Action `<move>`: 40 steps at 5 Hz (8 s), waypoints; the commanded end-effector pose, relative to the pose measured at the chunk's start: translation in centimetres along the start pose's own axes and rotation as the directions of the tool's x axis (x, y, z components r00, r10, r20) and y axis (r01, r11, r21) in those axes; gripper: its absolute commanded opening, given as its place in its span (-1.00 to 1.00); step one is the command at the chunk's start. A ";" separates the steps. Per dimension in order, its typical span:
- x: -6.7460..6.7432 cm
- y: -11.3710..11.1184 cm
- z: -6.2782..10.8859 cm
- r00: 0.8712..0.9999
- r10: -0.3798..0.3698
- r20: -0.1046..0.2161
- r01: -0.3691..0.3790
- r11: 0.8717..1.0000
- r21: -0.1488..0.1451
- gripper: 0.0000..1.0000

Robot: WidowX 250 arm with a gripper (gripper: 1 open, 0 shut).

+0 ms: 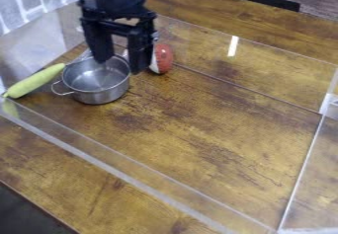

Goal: Put the mushroom in the silver pot

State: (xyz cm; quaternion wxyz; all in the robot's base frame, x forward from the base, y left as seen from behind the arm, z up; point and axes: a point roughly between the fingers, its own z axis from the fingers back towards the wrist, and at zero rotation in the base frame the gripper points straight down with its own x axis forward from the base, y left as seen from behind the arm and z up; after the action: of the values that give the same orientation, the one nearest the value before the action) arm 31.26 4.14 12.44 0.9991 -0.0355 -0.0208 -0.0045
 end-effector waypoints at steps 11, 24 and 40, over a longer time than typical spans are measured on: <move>3.3 6.3 -5.9 0.940 0.314 0.135 -0.316 0.949 -0.011 -1.00; 9.6 3.5 -3.0 0.822 0.544 0.171 -0.524 0.839 -0.147 -1.00; 2.4 -1.0 -6.9 0.738 0.649 0.184 -0.630 0.761 -0.154 1.00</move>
State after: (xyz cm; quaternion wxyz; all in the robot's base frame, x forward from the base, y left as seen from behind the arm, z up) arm 32.96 2.09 4.28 0.9328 -0.0769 -0.0954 0.3389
